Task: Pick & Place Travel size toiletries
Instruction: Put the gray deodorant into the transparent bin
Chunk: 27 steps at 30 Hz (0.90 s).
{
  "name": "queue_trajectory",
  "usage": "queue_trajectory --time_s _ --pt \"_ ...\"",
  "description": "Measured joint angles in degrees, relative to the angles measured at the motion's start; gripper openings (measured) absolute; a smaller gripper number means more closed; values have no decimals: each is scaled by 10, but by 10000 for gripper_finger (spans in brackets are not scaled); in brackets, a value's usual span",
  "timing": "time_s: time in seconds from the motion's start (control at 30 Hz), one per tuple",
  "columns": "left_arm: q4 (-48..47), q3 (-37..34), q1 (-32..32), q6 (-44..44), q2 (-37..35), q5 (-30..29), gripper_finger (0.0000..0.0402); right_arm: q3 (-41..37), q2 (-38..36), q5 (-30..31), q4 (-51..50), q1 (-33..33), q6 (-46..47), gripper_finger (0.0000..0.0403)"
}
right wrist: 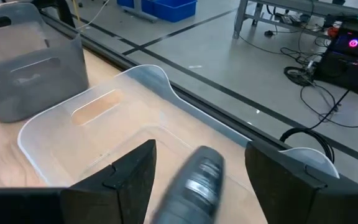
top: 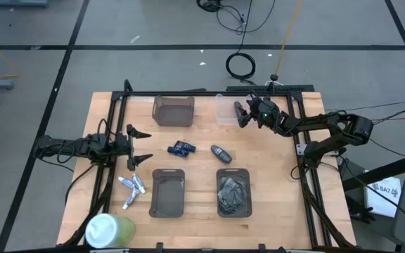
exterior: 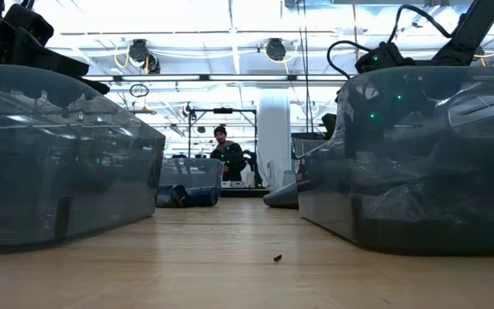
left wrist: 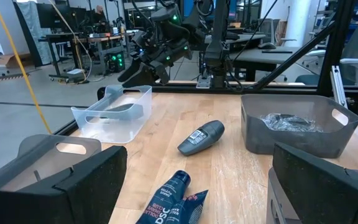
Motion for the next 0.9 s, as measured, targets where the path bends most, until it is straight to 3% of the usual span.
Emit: queue_trajectory --time_s 0.3,0.53,0.9 --pt "0 0 0 0 0 0 395 0 0 -16 -1 0 0 235" --pt "0 0 0 0 0 0 395 0 0 -89 24 3 4 235" --pt "0 0 0 0 0 0 395 0 0 -365 122 63 50 231"
